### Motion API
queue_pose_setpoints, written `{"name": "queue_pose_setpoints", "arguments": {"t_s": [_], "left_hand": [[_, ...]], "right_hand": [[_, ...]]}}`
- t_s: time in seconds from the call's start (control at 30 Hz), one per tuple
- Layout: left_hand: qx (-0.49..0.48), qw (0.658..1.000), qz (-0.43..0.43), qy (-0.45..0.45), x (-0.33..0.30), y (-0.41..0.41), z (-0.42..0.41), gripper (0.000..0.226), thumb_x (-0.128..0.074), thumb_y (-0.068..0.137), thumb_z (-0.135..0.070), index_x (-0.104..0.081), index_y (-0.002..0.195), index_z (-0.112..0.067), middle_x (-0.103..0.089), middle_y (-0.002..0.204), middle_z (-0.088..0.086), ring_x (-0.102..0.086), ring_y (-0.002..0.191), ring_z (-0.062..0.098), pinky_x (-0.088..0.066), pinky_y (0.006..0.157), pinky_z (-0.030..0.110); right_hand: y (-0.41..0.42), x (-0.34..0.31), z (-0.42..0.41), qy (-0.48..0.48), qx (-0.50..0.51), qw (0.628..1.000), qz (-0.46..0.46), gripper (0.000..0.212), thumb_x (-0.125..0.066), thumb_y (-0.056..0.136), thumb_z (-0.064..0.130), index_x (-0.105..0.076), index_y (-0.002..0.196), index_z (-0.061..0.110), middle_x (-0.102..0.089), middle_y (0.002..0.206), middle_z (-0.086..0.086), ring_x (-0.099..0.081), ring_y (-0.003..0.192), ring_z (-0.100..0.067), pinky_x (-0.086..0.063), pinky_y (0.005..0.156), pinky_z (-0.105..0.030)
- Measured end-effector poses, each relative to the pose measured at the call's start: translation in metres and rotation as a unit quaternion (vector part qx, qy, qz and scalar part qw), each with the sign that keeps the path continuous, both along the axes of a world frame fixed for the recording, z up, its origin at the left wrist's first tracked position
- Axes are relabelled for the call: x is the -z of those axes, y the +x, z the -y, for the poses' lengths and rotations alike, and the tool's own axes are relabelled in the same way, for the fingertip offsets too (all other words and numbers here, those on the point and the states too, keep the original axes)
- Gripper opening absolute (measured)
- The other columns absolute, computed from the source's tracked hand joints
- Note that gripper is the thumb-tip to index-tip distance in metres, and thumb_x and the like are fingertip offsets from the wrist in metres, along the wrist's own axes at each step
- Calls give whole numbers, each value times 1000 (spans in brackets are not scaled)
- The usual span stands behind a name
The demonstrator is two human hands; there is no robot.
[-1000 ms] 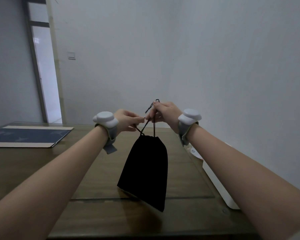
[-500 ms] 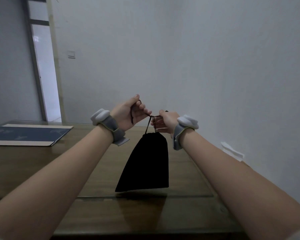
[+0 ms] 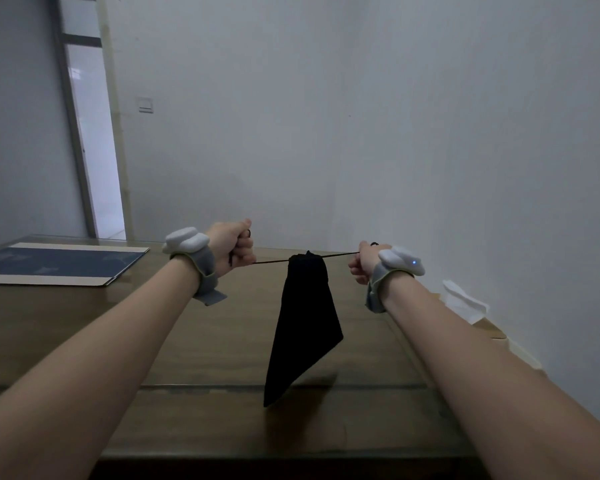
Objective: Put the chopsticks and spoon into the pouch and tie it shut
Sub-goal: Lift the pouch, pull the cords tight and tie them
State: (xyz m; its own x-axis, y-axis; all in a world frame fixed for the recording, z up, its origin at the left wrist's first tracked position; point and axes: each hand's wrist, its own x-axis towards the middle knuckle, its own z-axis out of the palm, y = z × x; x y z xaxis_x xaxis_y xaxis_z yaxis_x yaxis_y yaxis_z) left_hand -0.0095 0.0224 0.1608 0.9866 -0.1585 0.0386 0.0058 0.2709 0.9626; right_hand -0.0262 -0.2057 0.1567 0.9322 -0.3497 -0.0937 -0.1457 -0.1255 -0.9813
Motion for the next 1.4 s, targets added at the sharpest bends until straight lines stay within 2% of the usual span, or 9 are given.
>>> {"name": "queue_pose_setpoints", "arguments": {"t_s": [0.17,0.43,0.5,0.63,0.73,0.83,1.03,1.2,1.4], "left_hand": [[-12,999,20,32,0,-5,0,42,-35,99,-25,-29,58,-17,-23,46,-2,-19,32,8,-29,35,15],[-7,970,96,221,-14,-7,19,41,-40,98,-26,-36,59,-14,-29,57,3,-25,28,6,-29,41,19],[-18,954,124,272,-15,-6,27,42,-43,96,-26,-41,57,-13,-37,56,6,-31,29,7,-34,41,19],[-60,894,201,395,-24,-4,33,47,-45,93,-28,-46,49,-13,-48,50,3,-43,40,14,-44,47,22],[-75,868,214,441,-34,-4,33,48,-44,93,-28,-48,48,-13,-52,50,2,-47,43,15,-43,45,20],[-69,859,212,462,-40,-6,40,43,-43,93,-24,-51,52,-13,-55,55,1,-50,47,14,-44,51,22],[-61,882,179,431,-51,-6,53,40,-40,95,-21,-53,58,-10,-55,59,3,-50,52,15,-45,55,24],[-67,910,135,385,-57,-5,57,38,-36,96,-16,-56,64,-9,-59,63,4,-55,54,14,-46,57,22],[36,943,75,323,-52,-16,47,27,-36,96,-22,-58,85,-10,-63,84,10,-60,72,21,-50,71,30]], "right_hand": [[4,-6,3,37,-18,999,8,44,-25,99,20,-27,55,14,-30,17,4,-24,12,-6,-20,27,-6],[1,-30,-21,129,-113,980,101,47,-21,101,32,-50,71,10,-59,60,-7,-56,53,-18,-46,56,-27],[2,-31,-33,152,-124,976,100,42,-25,100,28,-47,69,9,-50,47,-4,-49,42,-15,-47,48,-26],[4,-27,-44,-115,-169,978,49,29,-39,89,16,-49,62,12,-36,35,4,-28,30,-12,-24,36,-14],[1,-20,-46,-338,-245,908,32,25,-54,84,19,-53,61,11,-40,51,0,-33,43,-16,-28,40,-17],[-3,-17,-49,-303,-333,893,22,14,-55,84,13,-68,82,9,-40,57,0,-32,48,-12,-25,40,-18],[-6,-17,-50,-210,-416,885,0,30,-45,86,-1,-67,107,-3,-42,61,-1,-31,50,-9,-22,39,-15],[-8,-22,-57,-172,-433,885,-26,39,-41,93,13,-72,69,13,-51,47,6,-39,42,-6,-25,40,-17],[-2,-13,-58,-149,-373,915,41,33,-47,96,18,-64,68,10,-50,38,9,-35,31,-2,-20,33,-13]]}}
